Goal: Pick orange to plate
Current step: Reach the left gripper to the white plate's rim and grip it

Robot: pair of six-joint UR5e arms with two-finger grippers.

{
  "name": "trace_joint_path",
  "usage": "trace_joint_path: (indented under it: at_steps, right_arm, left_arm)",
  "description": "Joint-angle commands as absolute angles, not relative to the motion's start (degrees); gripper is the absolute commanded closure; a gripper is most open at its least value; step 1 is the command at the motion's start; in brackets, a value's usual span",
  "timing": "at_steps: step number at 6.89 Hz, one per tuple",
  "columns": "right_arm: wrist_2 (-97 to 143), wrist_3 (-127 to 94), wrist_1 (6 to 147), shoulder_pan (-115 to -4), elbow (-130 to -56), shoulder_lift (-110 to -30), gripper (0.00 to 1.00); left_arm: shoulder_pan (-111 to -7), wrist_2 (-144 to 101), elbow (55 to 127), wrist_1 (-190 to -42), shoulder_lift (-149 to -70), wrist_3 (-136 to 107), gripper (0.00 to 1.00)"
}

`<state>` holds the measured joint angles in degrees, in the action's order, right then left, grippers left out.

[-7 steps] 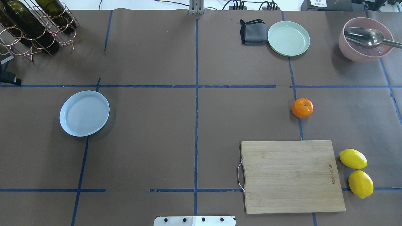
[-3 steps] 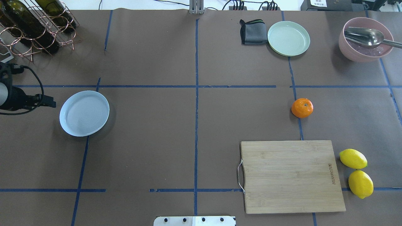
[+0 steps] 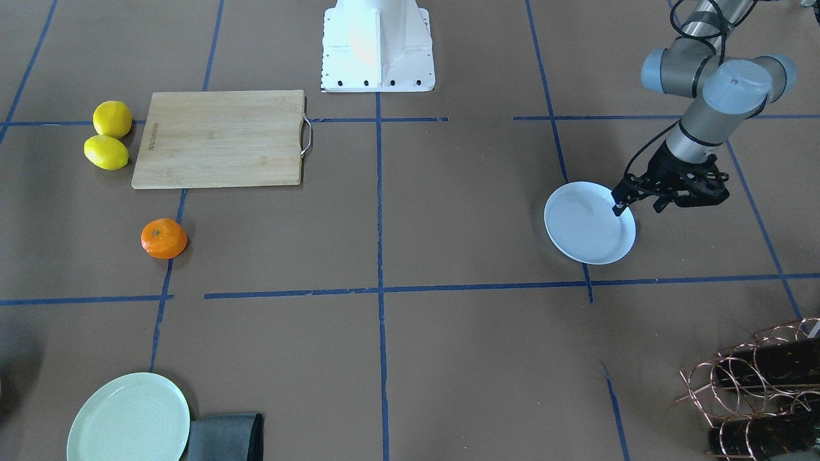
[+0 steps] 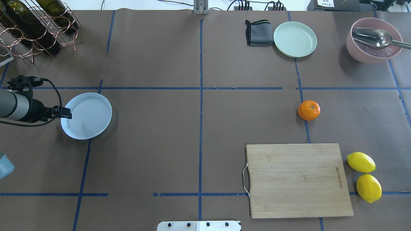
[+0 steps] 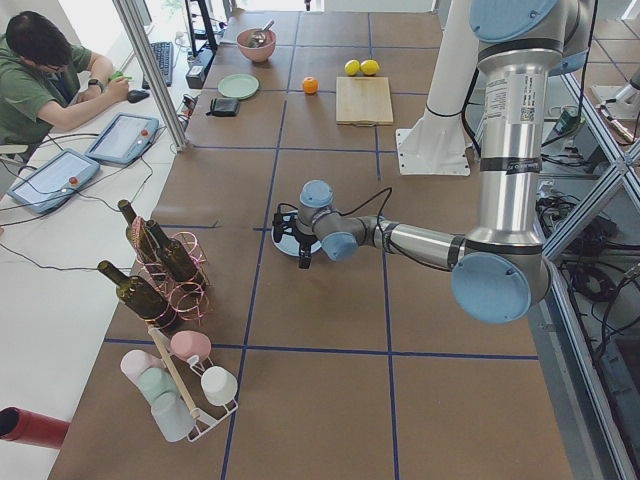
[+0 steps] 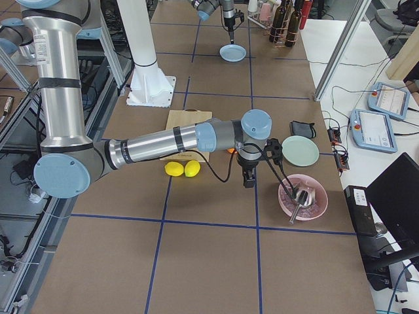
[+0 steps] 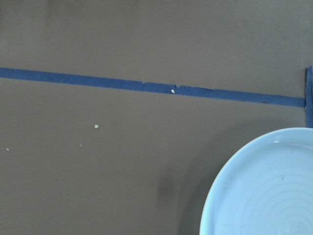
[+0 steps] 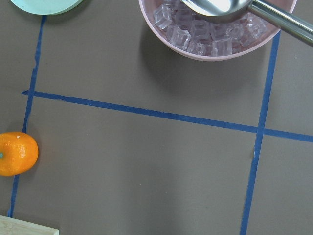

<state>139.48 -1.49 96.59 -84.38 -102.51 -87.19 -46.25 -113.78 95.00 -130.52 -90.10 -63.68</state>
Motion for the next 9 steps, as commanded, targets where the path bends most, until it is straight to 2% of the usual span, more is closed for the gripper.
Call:
trace_joint_path:
  at_steps: [1,2,5,6,8,9]
  right_arm:
    - [139.5,-1.5,96.6,-84.4,-102.5,-87.2,0.00]
    - [139.5,-1.5,96.6,-84.4,-102.5,-87.2,0.00]
    - [139.5,-1.6,96.6,-84.4,-102.7,-87.2,0.00]
    - [139.5,-1.6,96.6,-84.4,-102.7,-87.1,0.00]
    - [139.5,-1.8,96.6,-84.4,-103.4,-87.1,0.00]
    - [139.5,-1.8,96.6,-84.4,-103.4,-87.0,0.00]
  left_arm:
    - [-45.3,-112.3,94.3,-130.5,-90.8,-63.8,0.07]
    - [-45.3,-112.3,94.3,-130.5,-90.7,-63.6,0.20]
    - [-45.4,-112.3,94.7,-130.5,-90.6,-63.3,0.86]
    - [-45.4,-112.3,94.9,-130.5,-90.7,-63.3,1.00]
    - [-46.2,-114.4,100.0,-130.0,-89.7,-62.8,1.00]
    - [-51.9,-120.4,100.5,-129.8,-90.2,-62.4,1.00]
